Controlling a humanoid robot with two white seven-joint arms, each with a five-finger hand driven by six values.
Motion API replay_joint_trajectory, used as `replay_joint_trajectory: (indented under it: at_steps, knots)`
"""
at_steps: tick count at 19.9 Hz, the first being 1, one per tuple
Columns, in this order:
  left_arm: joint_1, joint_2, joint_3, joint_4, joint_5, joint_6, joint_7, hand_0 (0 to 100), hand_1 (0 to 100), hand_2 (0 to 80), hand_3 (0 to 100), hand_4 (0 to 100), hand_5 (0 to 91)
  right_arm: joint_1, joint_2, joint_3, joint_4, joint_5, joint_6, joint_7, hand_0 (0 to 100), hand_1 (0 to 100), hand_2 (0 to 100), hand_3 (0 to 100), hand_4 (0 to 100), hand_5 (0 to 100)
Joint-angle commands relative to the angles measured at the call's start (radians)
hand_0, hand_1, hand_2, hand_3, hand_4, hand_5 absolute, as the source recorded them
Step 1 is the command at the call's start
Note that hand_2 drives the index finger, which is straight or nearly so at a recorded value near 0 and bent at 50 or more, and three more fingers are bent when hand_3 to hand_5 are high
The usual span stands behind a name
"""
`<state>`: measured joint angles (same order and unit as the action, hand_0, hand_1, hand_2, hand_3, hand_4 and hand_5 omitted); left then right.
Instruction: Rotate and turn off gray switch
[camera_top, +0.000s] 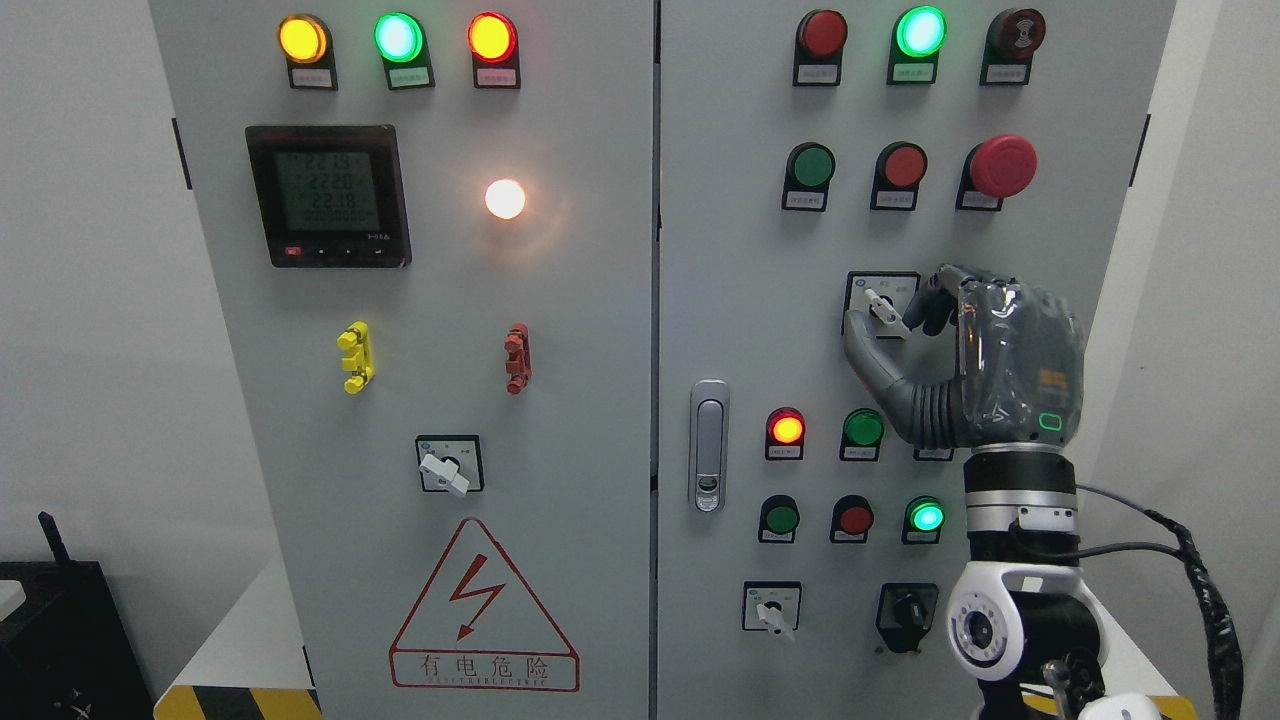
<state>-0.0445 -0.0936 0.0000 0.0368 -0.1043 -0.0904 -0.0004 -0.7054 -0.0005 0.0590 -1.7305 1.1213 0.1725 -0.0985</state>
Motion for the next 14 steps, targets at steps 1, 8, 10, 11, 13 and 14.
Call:
replay_joint_trajectory:
  at_steps: [1, 8, 10, 11, 13, 14]
  knots:
    - [0.000, 0.000, 0.032, 0.000, 0.000, 0.000, 0.000, 12, 39, 0.0, 0, 0, 0.0, -0.002, -0.032, 0.001, 0.006, 0.000, 0.002, 0.000, 27, 33, 68, 80, 77, 89]
    - [0.000, 0.000, 0.032, 0.000, 0.000, 0.000, 0.000, 12, 39, 0.0, 0, 0, 0.0, -0.009, -0.032, 0.002, 0.008, 0.000, 0.015, 0.000, 30, 33, 69, 81, 77, 89]
    - [0.000, 0.000, 0.032, 0.000, 0.000, 0.000, 0.000, 12, 39, 0.0, 0, 0, 0.0, -0.009, -0.032, 0.002, 0.008, 0.000, 0.015, 0.000, 31, 33, 69, 81, 77, 89]
    - [0.000, 0.002, 0.032, 0.000, 0.000, 0.000, 0.000, 12, 39, 0.0, 0, 0, 0.0, -0.009, -0.032, 0.002, 0.008, 0.000, 0.013, 0.000, 31, 33, 69, 81, 78, 89]
    - [0.000, 0.000, 0.032, 0.000, 0.000, 0.000, 0.000, 12, 39, 0.0, 0, 0, 0.0, -0.009, -0.032, 0.002, 0.012, 0.000, 0.015, 0.000, 31, 33, 69, 81, 78, 89]
    - [0.000, 0.000, 0.032, 0.000, 0.000, 0.000, 0.000, 12, 39, 0.0, 0, 0, 0.0, -0.009, -0.030, 0.002, 0.014, -0.002, 0.015, 0.000, 32, 33, 69, 81, 78, 89]
